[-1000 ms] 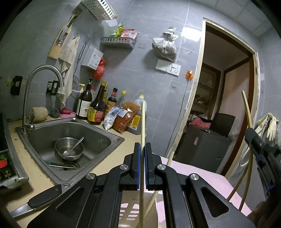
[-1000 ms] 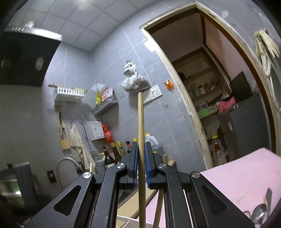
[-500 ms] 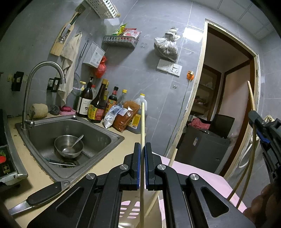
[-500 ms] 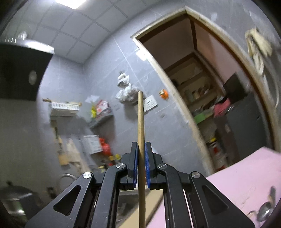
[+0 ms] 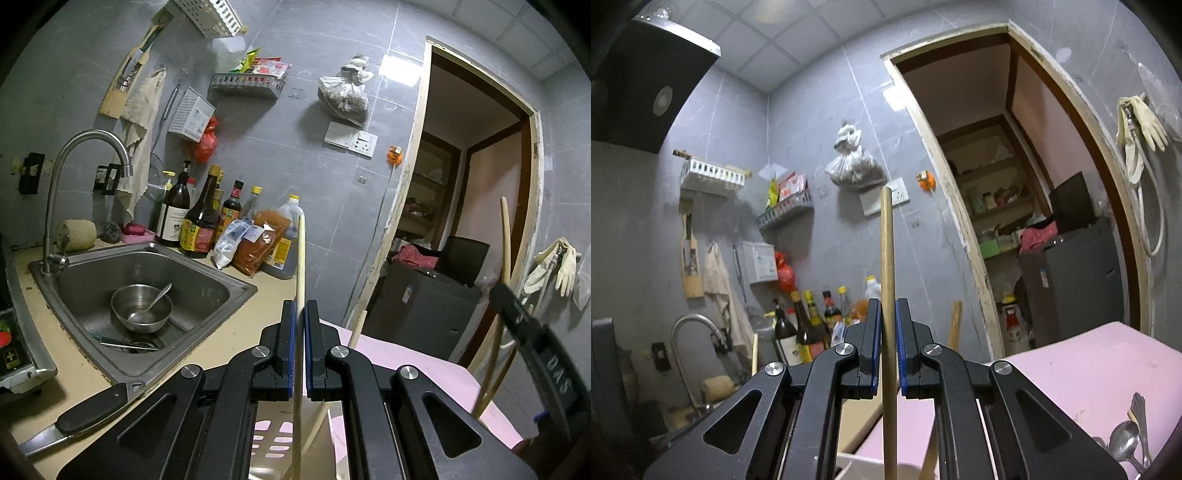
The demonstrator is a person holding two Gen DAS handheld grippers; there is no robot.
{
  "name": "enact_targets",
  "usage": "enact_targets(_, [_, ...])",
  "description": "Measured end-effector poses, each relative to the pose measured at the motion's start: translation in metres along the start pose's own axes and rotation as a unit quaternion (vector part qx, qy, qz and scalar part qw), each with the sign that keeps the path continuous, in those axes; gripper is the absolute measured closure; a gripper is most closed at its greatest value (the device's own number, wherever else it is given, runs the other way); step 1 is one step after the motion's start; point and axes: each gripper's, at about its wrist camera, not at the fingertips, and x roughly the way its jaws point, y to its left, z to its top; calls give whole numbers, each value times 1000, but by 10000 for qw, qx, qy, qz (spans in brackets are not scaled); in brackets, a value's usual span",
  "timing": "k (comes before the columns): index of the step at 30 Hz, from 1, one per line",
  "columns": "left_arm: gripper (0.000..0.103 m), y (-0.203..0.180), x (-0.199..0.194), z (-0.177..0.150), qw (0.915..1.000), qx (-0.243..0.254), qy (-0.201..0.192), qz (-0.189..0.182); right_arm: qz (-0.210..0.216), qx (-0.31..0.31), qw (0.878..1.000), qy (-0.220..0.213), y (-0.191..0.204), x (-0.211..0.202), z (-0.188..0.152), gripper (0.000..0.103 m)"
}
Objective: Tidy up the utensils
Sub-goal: 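Carry the left tool's chopstick over the white holder while the right tool carries its chopstick, then lower the chopsticks into the white holder and open both tools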
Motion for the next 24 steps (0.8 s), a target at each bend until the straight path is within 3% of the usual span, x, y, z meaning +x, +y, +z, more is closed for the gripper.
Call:
enact_targets(8, [100,0,-7,3,9989,99,363,-292,296,-226,9982,464,-8,-16,0,96])
enact_targets(10, [100,0,-10,1,9981,138,484,-346,361,-255,9974,565,-8,-20,0,93])
enact_targets(12, [99,1,-13,-1,9975,117,544,-436,403,-268,9970,609,-9,-25,1,81])
enact_targets(15, [96,0,-19,-1,9967,81,608,-537,502,-343,9962,630,-10,-35,4,79])
enact_targets(17, [81,-1,-25,0,9965,59,584,-602,555,-410,9958,603,-9,-41,7,77])
enact_targets(19, [73,-2,-33,3,9965,-17,481,-690,601,-448,9956,559,-10,-46,11,71])
enact_targets(21, [72,-4,-39,8,9964,-58,413,-739,620,-502,9958,456,-11,-55,17,62])
enact_targets(24, [61,-11,-48,16,9962,-52,320,-811,619,-586,9958,322,-14,-68,29,49])
